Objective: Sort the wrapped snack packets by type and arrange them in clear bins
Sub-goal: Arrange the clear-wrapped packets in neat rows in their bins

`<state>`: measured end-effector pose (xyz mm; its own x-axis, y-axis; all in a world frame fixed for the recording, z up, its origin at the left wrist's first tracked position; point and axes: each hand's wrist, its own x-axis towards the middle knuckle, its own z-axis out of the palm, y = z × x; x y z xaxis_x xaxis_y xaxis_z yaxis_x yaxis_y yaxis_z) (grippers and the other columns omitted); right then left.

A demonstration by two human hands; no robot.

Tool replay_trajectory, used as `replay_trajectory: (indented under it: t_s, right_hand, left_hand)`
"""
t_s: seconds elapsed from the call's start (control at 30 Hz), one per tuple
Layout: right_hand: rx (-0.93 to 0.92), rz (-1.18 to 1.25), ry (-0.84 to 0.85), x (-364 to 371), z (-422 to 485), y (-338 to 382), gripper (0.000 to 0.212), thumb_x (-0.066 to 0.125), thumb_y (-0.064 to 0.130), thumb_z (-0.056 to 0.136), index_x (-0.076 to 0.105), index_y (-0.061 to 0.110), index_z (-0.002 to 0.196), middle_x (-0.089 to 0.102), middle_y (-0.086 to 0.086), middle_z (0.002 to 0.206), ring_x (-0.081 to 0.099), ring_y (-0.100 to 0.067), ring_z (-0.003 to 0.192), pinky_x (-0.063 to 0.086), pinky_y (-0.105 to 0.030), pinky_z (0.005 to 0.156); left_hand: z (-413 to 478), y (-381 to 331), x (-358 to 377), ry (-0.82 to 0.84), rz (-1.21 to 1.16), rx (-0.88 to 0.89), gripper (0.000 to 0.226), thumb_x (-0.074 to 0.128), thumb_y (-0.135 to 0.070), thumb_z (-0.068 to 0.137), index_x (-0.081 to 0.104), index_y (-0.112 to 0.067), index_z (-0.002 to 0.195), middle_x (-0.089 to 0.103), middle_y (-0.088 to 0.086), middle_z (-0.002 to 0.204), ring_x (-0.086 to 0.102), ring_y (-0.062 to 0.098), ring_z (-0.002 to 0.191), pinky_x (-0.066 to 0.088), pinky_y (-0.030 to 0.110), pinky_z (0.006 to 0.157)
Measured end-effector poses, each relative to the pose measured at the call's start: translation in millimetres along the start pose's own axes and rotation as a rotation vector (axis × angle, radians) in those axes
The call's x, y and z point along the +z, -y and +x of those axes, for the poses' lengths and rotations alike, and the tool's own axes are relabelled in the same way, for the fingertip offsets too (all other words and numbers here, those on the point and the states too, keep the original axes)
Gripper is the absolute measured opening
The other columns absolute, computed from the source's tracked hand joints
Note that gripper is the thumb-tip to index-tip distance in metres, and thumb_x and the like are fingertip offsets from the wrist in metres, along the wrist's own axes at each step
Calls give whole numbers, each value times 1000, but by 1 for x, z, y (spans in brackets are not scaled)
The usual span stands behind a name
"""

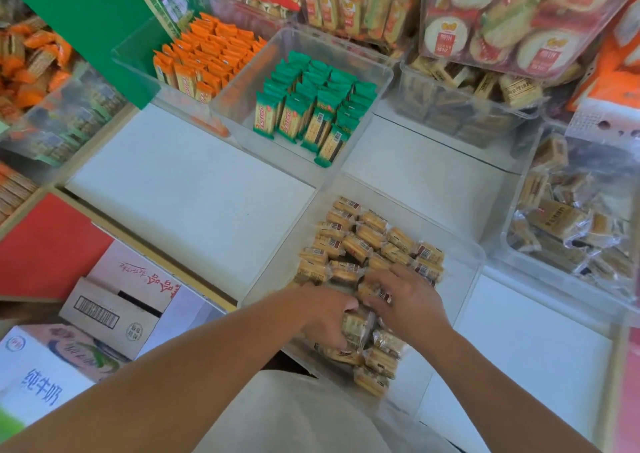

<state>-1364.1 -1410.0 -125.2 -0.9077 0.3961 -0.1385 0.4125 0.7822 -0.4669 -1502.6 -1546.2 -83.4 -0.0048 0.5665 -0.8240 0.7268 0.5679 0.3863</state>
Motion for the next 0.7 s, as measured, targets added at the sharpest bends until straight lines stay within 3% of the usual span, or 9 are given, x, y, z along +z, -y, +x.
replay_trajectory:
  t_s: [0.07, 0.17, 0.27, 0.33, 0.47, 0.57, 0.7]
  right_hand:
    - [-14, 101, -13, -7, -5, 0, 25, 79, 30, 86, 74, 28, 110, 61, 15, 92, 59, -10, 82, 59, -35, 67]
    - [9, 264, -19, -21, -15, 6, 22, 74, 17, 90, 74, 25, 111, 65, 15, 92, 62, -3, 78, 56, -22, 71]
    - [131, 373, 111, -24, -29, 15, 24, 71, 16, 92, 72, 26, 114, 67, 17, 94, 64, 0, 81, 54, -17, 76]
    - [211, 352, 209, -19, -34, 20, 28, 73, 25, 91, 71, 25, 118, 67, 15, 99, 64, 0, 85, 56, -22, 82]
    - [287, 250, 244, -11, -34, 33, 37, 74, 41, 89, 65, 31, 123, 66, 13, 107, 64, -9, 96, 56, -31, 86]
    - [207, -26, 200, -5, -31, 40, 31, 60, 37, 98, 64, 32, 128, 62, 7, 120, 58, -17, 113, 56, -35, 84]
    - [134, -84, 158, 6, -23, 30, 23, 59, 27, 95, 74, 28, 113, 48, 3, 106, 52, -21, 108, 56, -38, 75]
  left_hand:
    - [-5, 2, 3, -75, 17, 55, 84, 73, -36, 89, 28, -32, 159, 51, 1, 149, 53, 23, 125, 44, 34, 99]
    - [-10, 10, 12, -183, 67, 99, 75, 70, -33, 92, 33, -29, 157, 50, 0, 151, 54, 22, 127, 48, 38, 105]
    - [-9, 21, 20, -251, 68, 121, 53, 73, -34, 90, 50, -33, 137, 62, -3, 127, 61, 19, 105, 55, 40, 92]
    - [-8, 25, 25, -303, 38, 125, 48, 75, -34, 89, 50, -33, 130, 64, -5, 118, 60, 16, 98, 54, 35, 85]
    - [-7, 33, 32, -463, -14, 138, 50, 69, -36, 95, 41, -30, 137, 66, -3, 121, 63, 18, 98, 54, 34, 85]
    - [-4, 36, 33, -525, 25, 119, 49, 67, -42, 96, 41, -28, 134, 68, -1, 114, 63, 18, 91, 54, 34, 77]
    - [-3, 37, 30, -548, 95, 115, 45, 60, -52, 97, 45, -22, 127, 68, 2, 105, 61, 21, 86, 52, 33, 72]
